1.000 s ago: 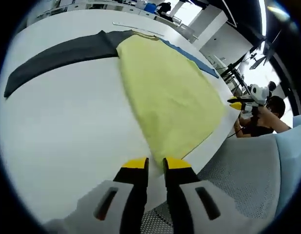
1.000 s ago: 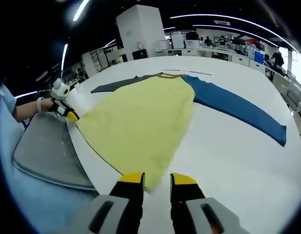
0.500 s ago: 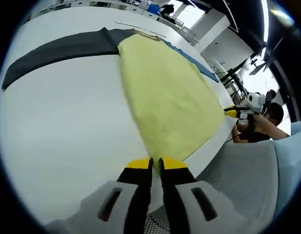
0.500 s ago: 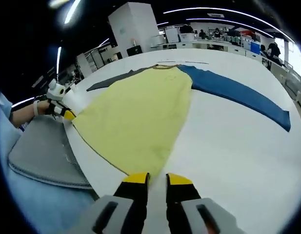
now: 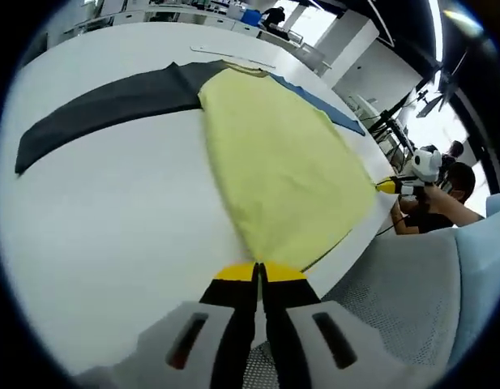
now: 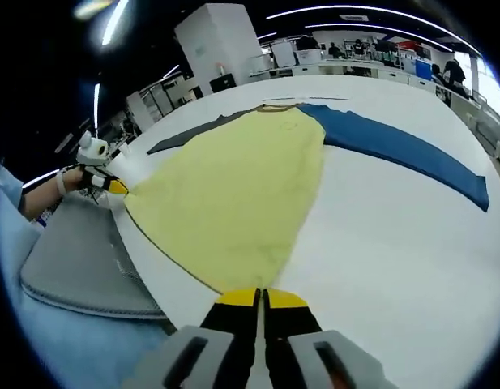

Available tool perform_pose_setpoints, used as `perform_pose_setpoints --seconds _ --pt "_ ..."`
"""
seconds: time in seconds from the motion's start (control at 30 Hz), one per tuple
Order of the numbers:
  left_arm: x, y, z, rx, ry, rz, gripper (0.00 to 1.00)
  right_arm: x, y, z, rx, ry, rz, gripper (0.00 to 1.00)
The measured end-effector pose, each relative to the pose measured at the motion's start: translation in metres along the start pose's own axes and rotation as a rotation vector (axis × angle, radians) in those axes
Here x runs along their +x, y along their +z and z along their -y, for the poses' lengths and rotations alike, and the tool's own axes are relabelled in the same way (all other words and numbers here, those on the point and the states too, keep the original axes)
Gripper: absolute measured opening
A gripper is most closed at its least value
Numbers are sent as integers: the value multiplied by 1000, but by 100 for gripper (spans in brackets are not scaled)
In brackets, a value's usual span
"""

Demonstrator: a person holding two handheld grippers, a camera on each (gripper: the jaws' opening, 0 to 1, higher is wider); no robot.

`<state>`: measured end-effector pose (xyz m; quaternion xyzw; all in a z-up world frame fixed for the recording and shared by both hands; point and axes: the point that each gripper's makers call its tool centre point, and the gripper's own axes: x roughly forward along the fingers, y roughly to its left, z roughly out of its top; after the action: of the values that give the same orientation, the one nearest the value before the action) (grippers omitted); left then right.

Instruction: Fold the garment on the visible template until the final outline fits inside the template.

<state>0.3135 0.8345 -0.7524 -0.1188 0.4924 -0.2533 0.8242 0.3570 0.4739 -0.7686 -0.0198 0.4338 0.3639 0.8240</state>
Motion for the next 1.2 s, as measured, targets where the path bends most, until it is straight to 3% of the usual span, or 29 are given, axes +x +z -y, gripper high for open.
perform_pose_setpoints --seconds 0.17,0.27,0.47,0.57,0.67,0.83,0.93,1.07,1.1,1.2 --pt "13 -16 3 -1 14 -40 0 -2 -4 0 1 -1 -9 0" --pt "16 -18 -7 14 17 -37 0 -3 -5 1 11 1 -6 0" --pt "14 -17 -8 25 14 -20 0 0 -6 1 -22 -4 -12 0" --pt "12 -17 -9 32 8 -6 3 1 -4 2 -29 -5 -4 3" --pt "8 -14 -6 31 -3 21 11 0 1 2 -22 -2 25 13" --pt "1 1 -7 50 -3 108 35 -3 13 6 -35 -6 85 29" --pt "-4 20 -3 46 -10 210 46 -5 22 9 -22 -4 130 42" --pt "-13 38 7 41 -34 297 52 -7 42 18 8 -7 207 69" --pt "-17 48 8 49 -30 342 56 -8 45 22 2 -16 211 72" --pt "-23 68 17 90 -48 437 78 -12 59 35 -1 -40 246 78"
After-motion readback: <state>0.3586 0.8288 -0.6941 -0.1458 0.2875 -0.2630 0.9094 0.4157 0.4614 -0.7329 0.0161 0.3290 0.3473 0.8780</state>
